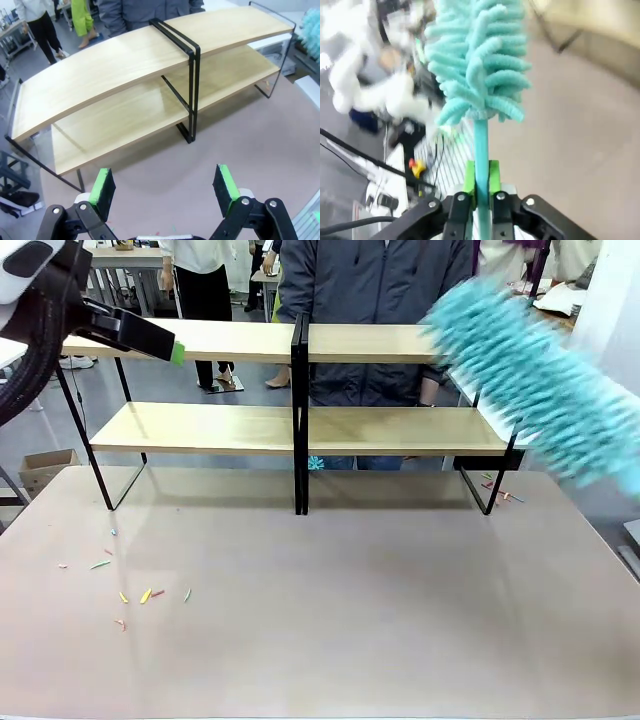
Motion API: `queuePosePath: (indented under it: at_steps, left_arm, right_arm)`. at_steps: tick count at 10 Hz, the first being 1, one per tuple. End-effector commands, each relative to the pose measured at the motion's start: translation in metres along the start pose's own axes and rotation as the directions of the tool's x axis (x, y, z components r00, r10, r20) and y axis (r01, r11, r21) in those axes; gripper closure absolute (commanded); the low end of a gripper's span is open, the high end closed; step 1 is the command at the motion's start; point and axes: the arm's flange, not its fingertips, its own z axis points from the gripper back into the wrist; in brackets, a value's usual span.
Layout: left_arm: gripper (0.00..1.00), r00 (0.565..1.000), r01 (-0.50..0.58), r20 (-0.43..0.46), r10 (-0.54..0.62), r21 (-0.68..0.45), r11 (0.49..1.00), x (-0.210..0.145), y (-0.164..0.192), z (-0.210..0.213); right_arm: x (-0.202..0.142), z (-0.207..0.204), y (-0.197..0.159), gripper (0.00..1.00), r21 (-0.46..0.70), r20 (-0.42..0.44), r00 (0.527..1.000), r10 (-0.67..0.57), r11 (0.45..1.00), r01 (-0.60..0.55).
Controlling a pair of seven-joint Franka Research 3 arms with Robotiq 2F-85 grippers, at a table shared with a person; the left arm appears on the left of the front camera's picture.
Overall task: Clean the shelves.
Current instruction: Clean another randomly selected level of the Shelf with the Duster.
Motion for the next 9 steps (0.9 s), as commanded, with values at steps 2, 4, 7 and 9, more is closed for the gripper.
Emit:
queuePosePath:
  at_steps: [2,4,7,9]
  left_arm:
    - [0.00,1.000,-0.001,0.003,0.001,0.000,1.000,-0.008,0.001,-0.001]
    - [0.00,1.000,-0.001,0.003,0.001,0.000,1.000,-0.008,0.001,-0.001]
    - [0.00,1.000,-0.001,0.003,0.001,0.000,1.000,-0.008,0.001,-0.001]
    - [0.00,1.000,-0.001,0.003,0.001,0.000,1.000,-0.008,0.001,-0.001]
  right_arm:
    - [-0.018,0.049,-0.010,0.88,0.052,0.437,0.894,0.098,0.990,-0.134]
    - [-0.023,0.047,-0.043,0.88,-0.056,0.515,0.857,-0.009,0.997,0.044]
    - [-0.027,0.079,-0.002,0.88,-0.001,0.475,0.880,0.035,0.999,-0.039]
    - [-0.027,0.079,-0.002,0.88,-0.001,0.475,0.880,0.035,0.999,-0.039]
